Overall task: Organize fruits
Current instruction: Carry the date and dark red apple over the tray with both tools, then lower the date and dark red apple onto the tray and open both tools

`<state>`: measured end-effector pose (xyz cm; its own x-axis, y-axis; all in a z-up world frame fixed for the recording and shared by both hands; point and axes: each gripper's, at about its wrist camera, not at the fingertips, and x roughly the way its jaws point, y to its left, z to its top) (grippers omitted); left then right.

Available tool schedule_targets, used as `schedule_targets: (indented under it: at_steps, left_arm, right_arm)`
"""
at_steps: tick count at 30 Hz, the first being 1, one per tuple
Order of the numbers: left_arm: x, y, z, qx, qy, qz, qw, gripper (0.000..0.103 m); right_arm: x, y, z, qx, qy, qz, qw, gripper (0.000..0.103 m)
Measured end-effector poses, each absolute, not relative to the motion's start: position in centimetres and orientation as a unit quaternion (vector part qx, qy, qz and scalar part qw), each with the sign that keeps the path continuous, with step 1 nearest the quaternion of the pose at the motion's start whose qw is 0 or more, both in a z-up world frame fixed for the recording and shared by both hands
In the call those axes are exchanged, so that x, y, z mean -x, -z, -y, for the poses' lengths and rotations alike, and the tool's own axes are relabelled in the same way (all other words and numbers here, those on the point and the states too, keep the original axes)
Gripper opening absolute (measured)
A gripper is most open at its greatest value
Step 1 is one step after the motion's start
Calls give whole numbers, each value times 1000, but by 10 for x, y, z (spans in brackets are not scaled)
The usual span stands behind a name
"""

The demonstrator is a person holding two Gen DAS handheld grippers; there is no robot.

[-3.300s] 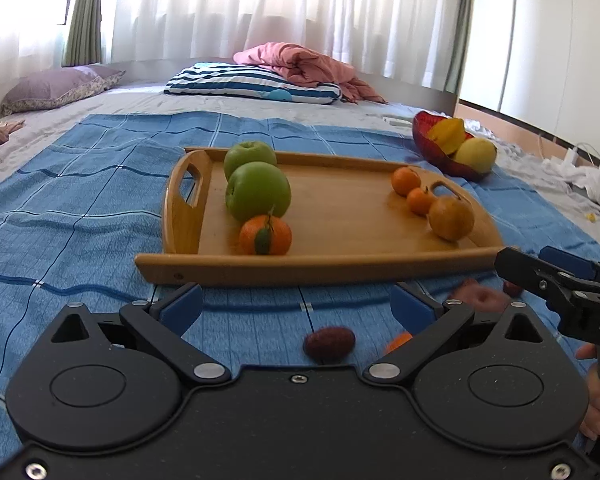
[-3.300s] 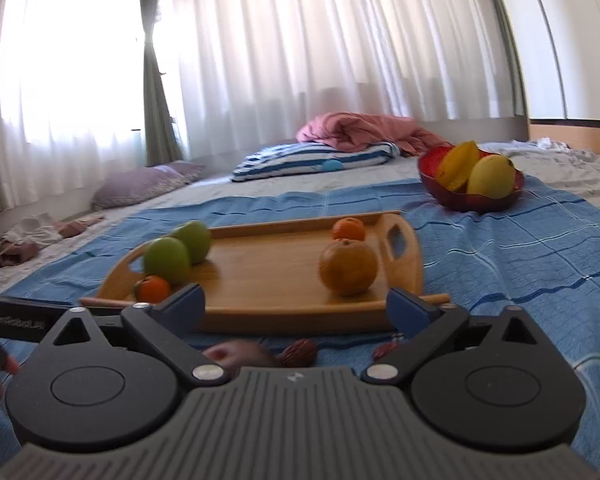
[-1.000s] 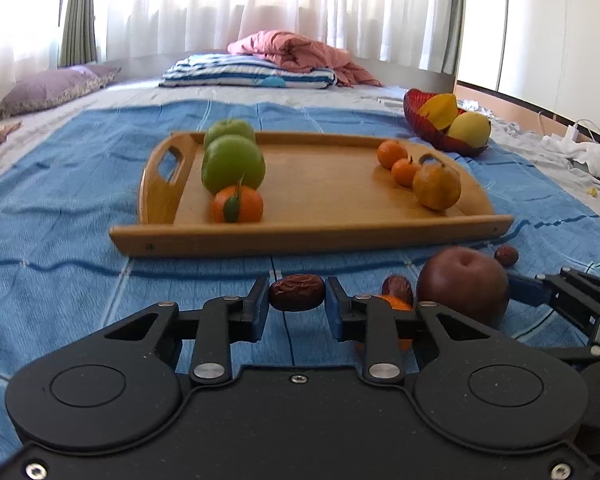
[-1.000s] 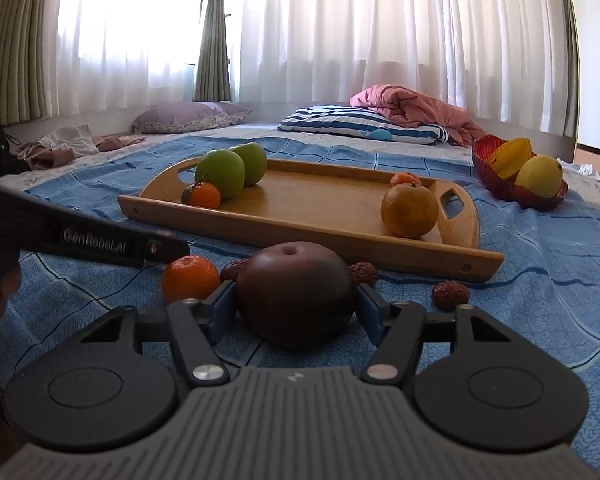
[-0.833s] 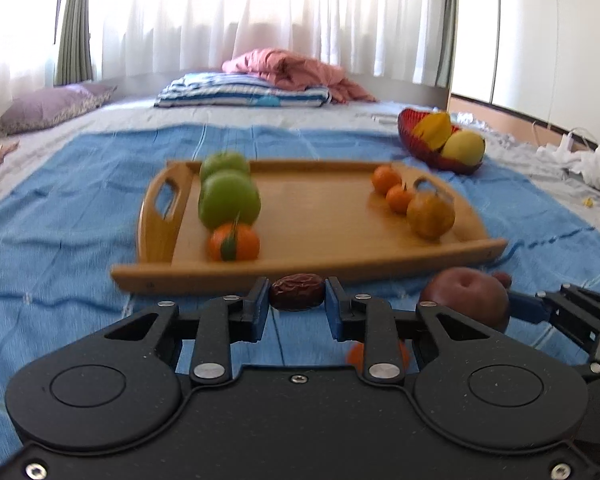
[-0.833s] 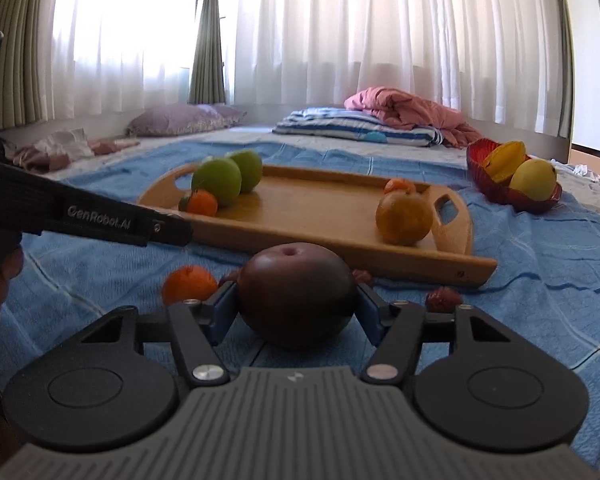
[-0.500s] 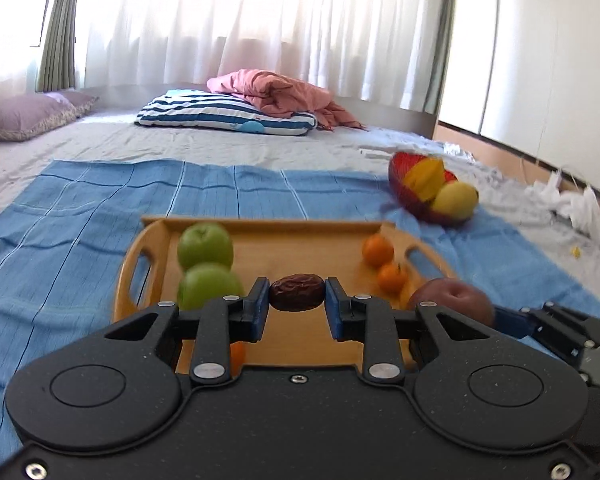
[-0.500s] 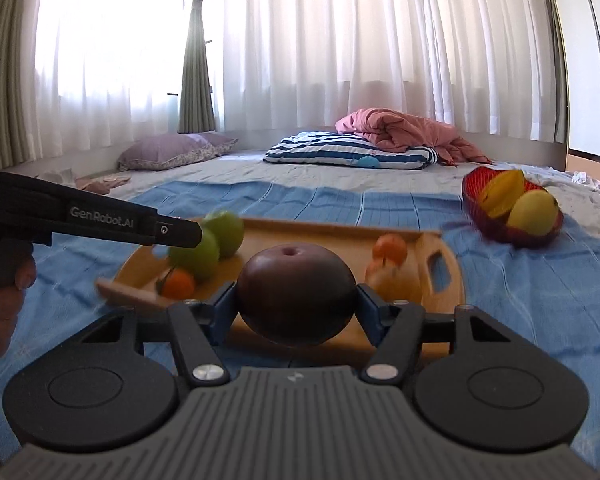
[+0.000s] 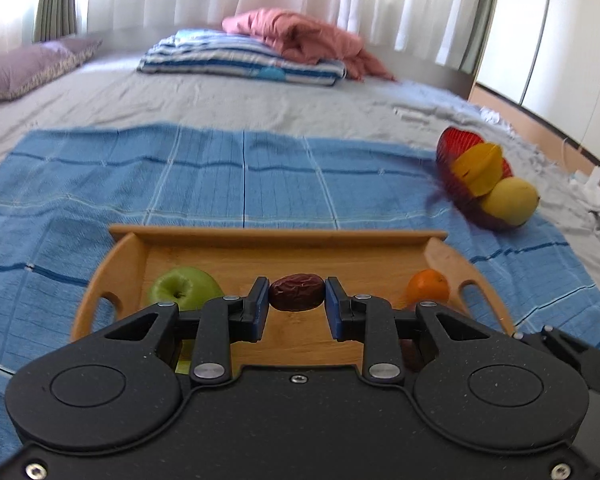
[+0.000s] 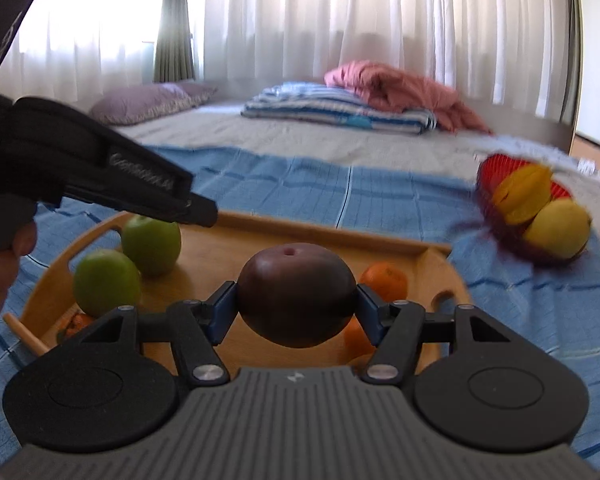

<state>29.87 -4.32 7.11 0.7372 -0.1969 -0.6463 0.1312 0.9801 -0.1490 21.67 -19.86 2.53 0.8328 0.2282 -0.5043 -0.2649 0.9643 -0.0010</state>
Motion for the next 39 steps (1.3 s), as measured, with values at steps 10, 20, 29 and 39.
schedule_targets:
  at_steps: [10,20,29,39]
  left_arm:
    - [-313,-39,60,13,80,-373,924,28]
    - [-320,-25,65,-1,76,-389,918,28]
    - [-321,-18,66,4,80,-396,915,28]
    - [-316,-19,70,-9,83,-391,916,45]
  right_arm:
    - [-222,-4,193,39,-138,-271,952,66]
    - [-224,-2,184,66,-155,-282,945,66]
    - [-225,-3,184,67,-163,-289,941,67]
    - [-222,-7,185,69,-165,-282,943,78]
